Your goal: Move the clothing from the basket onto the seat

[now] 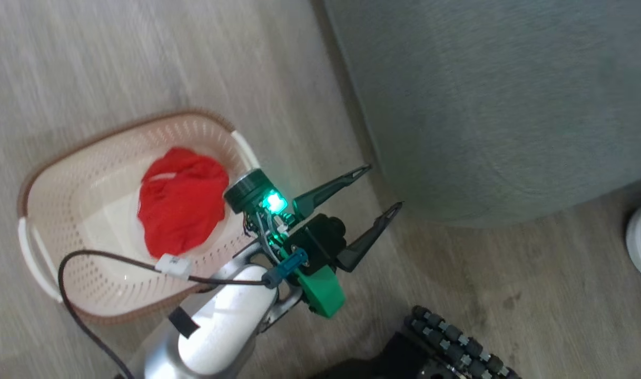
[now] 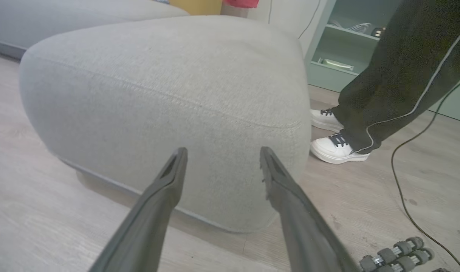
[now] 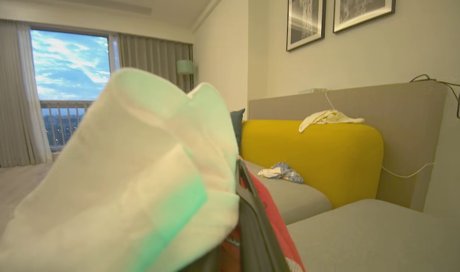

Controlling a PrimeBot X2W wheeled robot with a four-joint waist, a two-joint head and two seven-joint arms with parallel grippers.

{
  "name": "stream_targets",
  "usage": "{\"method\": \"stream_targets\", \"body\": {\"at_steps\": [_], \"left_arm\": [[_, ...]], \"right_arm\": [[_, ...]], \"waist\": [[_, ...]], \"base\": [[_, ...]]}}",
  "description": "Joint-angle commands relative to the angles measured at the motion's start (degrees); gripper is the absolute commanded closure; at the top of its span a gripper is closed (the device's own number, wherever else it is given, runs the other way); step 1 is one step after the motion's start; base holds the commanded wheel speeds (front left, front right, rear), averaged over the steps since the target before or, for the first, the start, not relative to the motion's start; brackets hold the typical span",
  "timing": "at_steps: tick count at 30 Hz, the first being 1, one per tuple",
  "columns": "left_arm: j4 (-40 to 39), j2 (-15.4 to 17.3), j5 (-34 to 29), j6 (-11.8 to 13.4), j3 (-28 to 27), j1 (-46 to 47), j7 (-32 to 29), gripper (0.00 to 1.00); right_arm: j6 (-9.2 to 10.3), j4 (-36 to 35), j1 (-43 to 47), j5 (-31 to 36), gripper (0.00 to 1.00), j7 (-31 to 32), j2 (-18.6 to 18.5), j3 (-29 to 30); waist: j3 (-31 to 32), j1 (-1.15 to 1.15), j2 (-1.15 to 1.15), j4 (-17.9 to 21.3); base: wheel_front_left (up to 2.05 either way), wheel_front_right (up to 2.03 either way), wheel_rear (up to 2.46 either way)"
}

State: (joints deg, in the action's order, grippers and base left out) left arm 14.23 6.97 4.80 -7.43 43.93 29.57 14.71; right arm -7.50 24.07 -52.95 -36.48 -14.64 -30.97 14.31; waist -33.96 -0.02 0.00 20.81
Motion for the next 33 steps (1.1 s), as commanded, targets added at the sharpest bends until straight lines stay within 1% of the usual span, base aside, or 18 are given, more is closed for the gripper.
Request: {"method": "stream_targets", "body": {"at_steps": [1,3,7,14,18,23,30,31,32,33], "left_arm": [[-1.6,-0.07,-0.66,-0.05,-0.93,0.99,0.29,0.0],[-1.76,-0.07,-0.88,-0.05,-1.27,1.75,0.29,0.0],[-2.09,0.03,-1.33,-0.05,-0.87,3.0,0.29,0.0],[-2.65,-0.3,-1.75,-0.05,-0.9,4.12,0.29,0.0],[-2.76,-0.52,-2.1,-0.05,-0.9,4.42,0.29,0.0],[-2.6,-0.65,-2.39,-0.05,-1.08,4.73,0.29,0.0],[-2.1,-0.84,-2.12,-0.05,-1.32,4.51,0.29,0.0],[-2.01,-0.89,-2.06,-0.05,-1.35,4.45,0.29,0.0],[-2.01,-0.89,-2.06,-0.05,-1.35,4.45,0.29,0.0],[-1.94,-0.97,-1.99,-0.05,-1.35,4.41,0.29,0.0]], "right_arm": [[0.01,0.09,-1.35,-0.53,1.0,-0.36,-2.99,0.15],[0.01,3.66,-3.46,-0.84,1.0,-0.36,-3.66,0.04],[0.01,12.76,-7.03,-3.64,1.0,-0.36,-4.26,-0.43],[0.01,28.63,-11.36,-7.2,1.0,-0.18,-5.13,-6.18],[0.01,35.83,-13.1,-8.49,1.0,0.69,-5.26,-8.08],[0.01,40.6,-14.05,-9.17,1.0,1.88,-4.82,-10.73],[0.01,42.12,-13.78,-10.83,1.0,1.74,-4.43,-13.87],[0.01,42.37,-13.69,-10.88,0.85,1.64,-4.61,-14.3],[0.01,42.37,-13.69,-10.88,0.85,1.64,-4.61,-14.3],[0.01,42.58,-13.66,-10.94,0.27,1.51,-4.76,-14.68]], "waist": [[-3.75,0.02,0.0,-3.01],[-5.08,0.02,0.0,-3.66],[-7.62,0.02,0.0,-4.98],[-10.05,0.02,0.0,-6.36],[-10.93,0.02,0.0,-6.81],[-11.53,0.02,0.0,-7.12],[-10.49,0.02,0.0,-6.94],[-10.18,0.02,0.0,-6.83],[-10.18,0.02,0.0,-6.83],[-9.91,0.02,0.0,-6.76]], "base": [[0.0,0.0,0.0],[0.0,0.0,0.0],[0.0,0.0,0.0],[0.0,0.0,0.0],[0.0,0.0,0.0],[0.0,0.0,0.0],[0.0,0.0,0.0],[0.0,0.0,0.0],[0.0,0.0,0.0],[0.0,0.0,0.0]]}}
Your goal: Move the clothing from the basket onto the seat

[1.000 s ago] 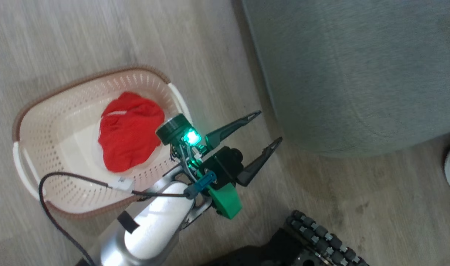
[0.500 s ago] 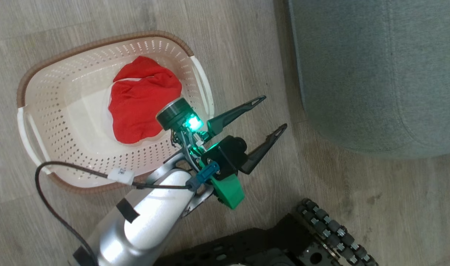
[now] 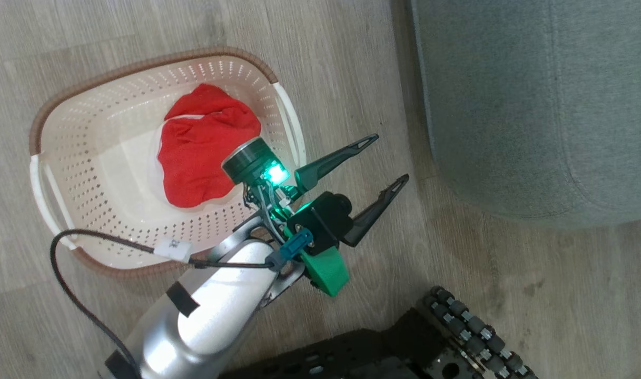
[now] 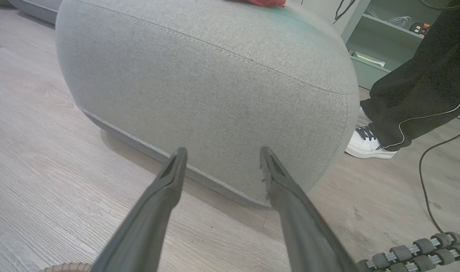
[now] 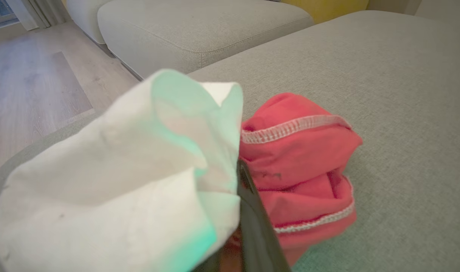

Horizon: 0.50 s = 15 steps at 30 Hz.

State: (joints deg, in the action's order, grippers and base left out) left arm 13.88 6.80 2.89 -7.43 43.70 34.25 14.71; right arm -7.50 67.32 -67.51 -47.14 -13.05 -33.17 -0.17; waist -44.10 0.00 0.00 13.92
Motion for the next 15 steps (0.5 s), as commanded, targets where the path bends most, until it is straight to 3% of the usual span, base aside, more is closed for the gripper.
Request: {"method": "stream_targets", "body": {"at_steps": [1,9,15], "left_arm": [[-1.54,-0.85,-0.05,-0.05,-1.07,-0.31,0.29,0.0],[-1.24,-1.85,1.19,-0.05,-2.14,-1.38,0.29,0.0],[-1.86,-2.74,2.24,-0.05,-4.26,-3.86,0.29,0.0]], "right_arm": [[0.01,-0.5,0.93,-0.45,0.0,-0.21,-2.51,-0.51],[0.01,-1.05,3.27,-1.68,0.0,-0.03,-2.06,-4.36],[0.01,-2.81,8.02,0.06,0.0,0.54,-3.2,-10.59]], "waist": [[0.69,0.0,0.0,0.24],[6.43,0.0,0.0,0.97],[13.62,0.0,0.0,0.92]], "base": [[0.0,0.0,0.0],[0.0,0.0,0.0],[0.0,0.0,0.0]]}}
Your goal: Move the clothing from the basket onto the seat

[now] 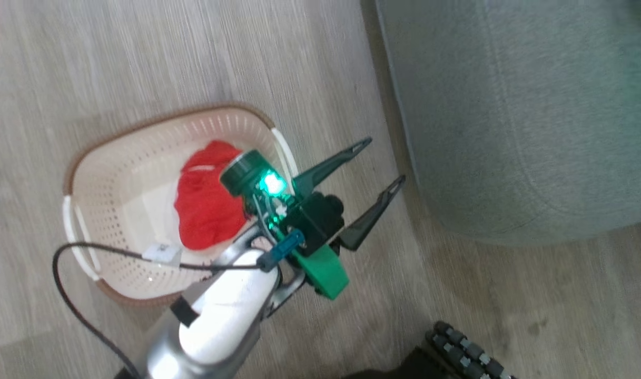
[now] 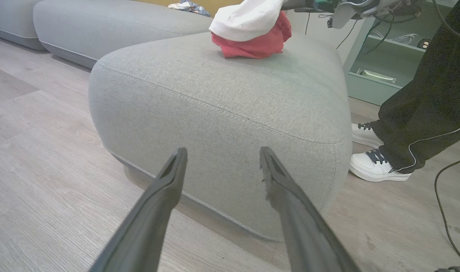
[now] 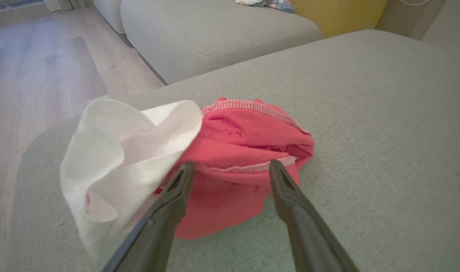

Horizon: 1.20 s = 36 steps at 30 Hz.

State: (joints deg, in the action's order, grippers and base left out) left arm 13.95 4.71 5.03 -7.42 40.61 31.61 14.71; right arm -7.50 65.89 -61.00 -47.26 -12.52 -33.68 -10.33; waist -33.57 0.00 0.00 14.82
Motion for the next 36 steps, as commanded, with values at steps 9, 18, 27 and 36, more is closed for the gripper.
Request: {"method": "stream_targets", "body": {"at_steps": [9,18,27,36], "left_arm": [[-4.11,-1.59,0.58,0.6,-6.84,-5.57,0.29,0.0],[-7.76,-1.8,3.57,2.27,-11.12,-11.39,0.29,0.0],[-10.68,-1.82,4.28,8.72,-16.96,-16.42,0.29,0.0],[-12.88,-1.82,7.1,13.11,-23.66,-18.91,0.29,0.0]], "right_arm": [[0.01,-11.54,8.53,-2.2,0.0,-1.57,-4.01,-6.53],[0.01,-32.91,18.62,-7.01,0.0,-2.44,-3.76,-5.91],[0.01,-53.44,34.48,-4.65,0.0,-2.47,2.57,-1.91],[0.01,-62.2,45.68,0.25,0.0,-2.47,11.24,1.13]], "waist": [[11.44,0.0,0.0,-0.78],[19.34,0.0,0.0,-4.58],[25.42,0.0,0.0,-9.79],[28.0,0.0,0.0,-14.85]], "base": [[0.0,0.0,0.0],[0.0,0.0,0.0],[0.0,0.0,0.0],[0.0,0.0,0.0]]}}
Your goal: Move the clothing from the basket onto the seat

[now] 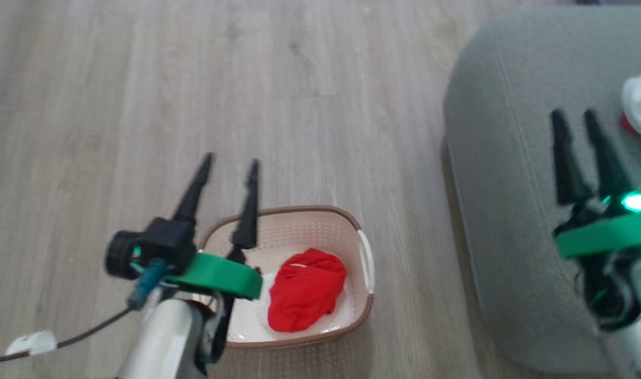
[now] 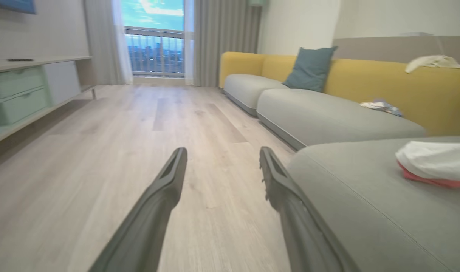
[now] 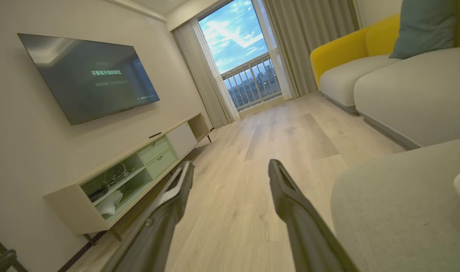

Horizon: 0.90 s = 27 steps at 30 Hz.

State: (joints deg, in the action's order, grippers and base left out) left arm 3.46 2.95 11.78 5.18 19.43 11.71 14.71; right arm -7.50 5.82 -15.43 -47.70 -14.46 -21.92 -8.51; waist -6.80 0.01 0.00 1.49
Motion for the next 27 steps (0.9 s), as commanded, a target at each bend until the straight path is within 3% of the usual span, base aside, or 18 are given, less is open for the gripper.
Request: {"method": "stream_targets", "body": {"at_steps": [1,10,20,27], "left_arm": [[-2.49,-0.07,0.75,1.08,-3.44,0.78,0.29,0.0],[-2.56,-0.07,0.73,4.39,-8.34,-3.02,0.29,0.0],[0.44,-0.07,0.86,4.31,-5.47,-4.99,0.29,0.0],[1.4,-0.07,1.0,4.48,-4.86,-5.04,0.29,0.0]], "right_arm": [[0.01,-2.64,1.21,1.48,0.0,-0.53,0.44,-0.68],[0.01,-3.66,8.88,7.19,0.0,-0.53,9.4,2.27],[0.01,-1.48,11.72,12.84,0.0,-0.53,13.8,5.03],[0.01,-0.66,11.79,13.37,0.0,-0.53,14.54,5.91]], "waist": [[1.62,-0.01,0.0,-2.32],[4.04,-0.01,0.0,-6.2],[4.09,-0.01,0.0,-6.97],[4.21,-0.01,0.0,-6.43]], "base": [[0.0,0.0,0.0],[0.0,0.0,0.0],[0.0,0.0,0.0],[0.0,0.0,0.0]]}}
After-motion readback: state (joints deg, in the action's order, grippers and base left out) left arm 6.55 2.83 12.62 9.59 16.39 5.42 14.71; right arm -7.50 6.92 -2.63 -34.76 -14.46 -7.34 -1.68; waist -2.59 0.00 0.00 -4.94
